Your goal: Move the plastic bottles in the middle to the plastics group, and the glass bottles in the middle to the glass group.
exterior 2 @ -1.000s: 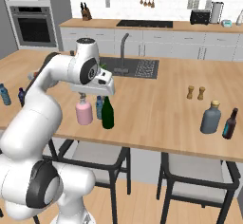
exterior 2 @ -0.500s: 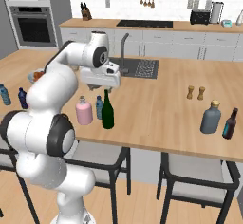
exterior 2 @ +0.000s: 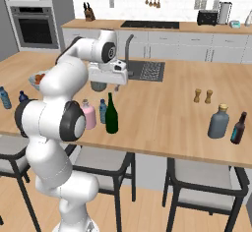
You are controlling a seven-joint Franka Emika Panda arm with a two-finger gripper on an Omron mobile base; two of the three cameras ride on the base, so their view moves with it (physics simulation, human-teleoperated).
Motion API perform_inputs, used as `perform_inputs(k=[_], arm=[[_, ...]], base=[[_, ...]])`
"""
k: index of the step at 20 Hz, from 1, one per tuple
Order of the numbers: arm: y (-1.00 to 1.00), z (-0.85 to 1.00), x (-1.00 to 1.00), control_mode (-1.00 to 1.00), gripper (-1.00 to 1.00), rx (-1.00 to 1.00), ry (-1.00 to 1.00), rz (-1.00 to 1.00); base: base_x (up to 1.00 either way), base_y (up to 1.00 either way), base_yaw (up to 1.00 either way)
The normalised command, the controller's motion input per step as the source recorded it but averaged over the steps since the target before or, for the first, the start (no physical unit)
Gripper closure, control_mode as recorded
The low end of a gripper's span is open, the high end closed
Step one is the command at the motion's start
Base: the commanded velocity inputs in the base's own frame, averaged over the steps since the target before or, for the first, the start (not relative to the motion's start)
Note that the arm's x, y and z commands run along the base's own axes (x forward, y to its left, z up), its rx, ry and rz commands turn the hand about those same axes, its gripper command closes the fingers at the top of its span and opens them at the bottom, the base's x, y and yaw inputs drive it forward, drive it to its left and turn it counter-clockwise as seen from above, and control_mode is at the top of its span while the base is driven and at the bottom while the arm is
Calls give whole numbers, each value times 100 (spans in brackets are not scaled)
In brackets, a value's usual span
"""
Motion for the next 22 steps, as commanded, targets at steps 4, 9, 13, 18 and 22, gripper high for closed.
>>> perform_inputs(k=[4, 9, 13, 18, 22], arm=[[4, -45, 7, -100, -100, -3, -16, 0], [2, -39, 25, -100, -100, 0, 1, 0], [3, -20, 46, -100, -100, 0, 10, 0], [2, -10, 44, -100, -100, 0, 9, 0], [0, -17, 26, -100, -100, 0, 1, 0]], base=[[0, 0, 0], [0, 0, 0], [0, 0, 0], [0, 0, 0], [0, 0, 0]])
